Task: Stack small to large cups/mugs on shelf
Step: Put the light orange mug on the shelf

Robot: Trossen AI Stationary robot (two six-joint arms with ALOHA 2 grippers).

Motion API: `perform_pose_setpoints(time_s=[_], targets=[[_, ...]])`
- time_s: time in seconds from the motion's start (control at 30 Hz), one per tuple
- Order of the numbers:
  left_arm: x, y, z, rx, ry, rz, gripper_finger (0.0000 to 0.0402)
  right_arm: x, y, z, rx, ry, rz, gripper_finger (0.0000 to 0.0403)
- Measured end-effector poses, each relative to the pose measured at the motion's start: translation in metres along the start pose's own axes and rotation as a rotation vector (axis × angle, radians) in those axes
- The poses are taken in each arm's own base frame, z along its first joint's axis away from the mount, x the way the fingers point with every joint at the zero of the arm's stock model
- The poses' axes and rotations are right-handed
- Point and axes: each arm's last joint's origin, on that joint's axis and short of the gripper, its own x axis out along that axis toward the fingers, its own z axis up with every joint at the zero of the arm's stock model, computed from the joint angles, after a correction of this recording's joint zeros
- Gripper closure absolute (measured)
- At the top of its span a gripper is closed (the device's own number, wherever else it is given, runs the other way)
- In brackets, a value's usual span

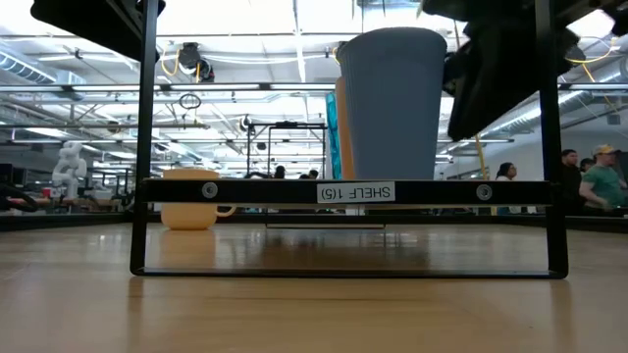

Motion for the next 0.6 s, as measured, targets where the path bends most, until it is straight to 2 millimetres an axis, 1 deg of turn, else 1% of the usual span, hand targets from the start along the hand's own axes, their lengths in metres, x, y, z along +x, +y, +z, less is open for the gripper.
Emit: perform_pose_setpoints(time_s=[0.2, 0.27, 0.43, 0.6], targets=[[0.002, 0.003, 0.001, -0.003, 0.002, 0.013, 0.038, 0.002, -0.003, -0.001, 0.009, -0.001, -0.005, 0.0361], [0.003, 0.006, 0.001, 0.001, 0.003, 0.028, 0.038, -0.003, -0.004, -0.003, 0.009, 0.013, -0.008, 0.0361], [0.006, 0.013, 0.001, -0.01, 0.009, 0.065, 0.038, -0.028, -0.008, -0.007, 0.078, 0.002, -0.038, 0.0361], [0.001, 0.02, 0.004, -0.038, -0.017, 0.075, 0.038, -0.059, -0.01, -0.01, 0.095, -0.084, -0.135, 0.0361]])
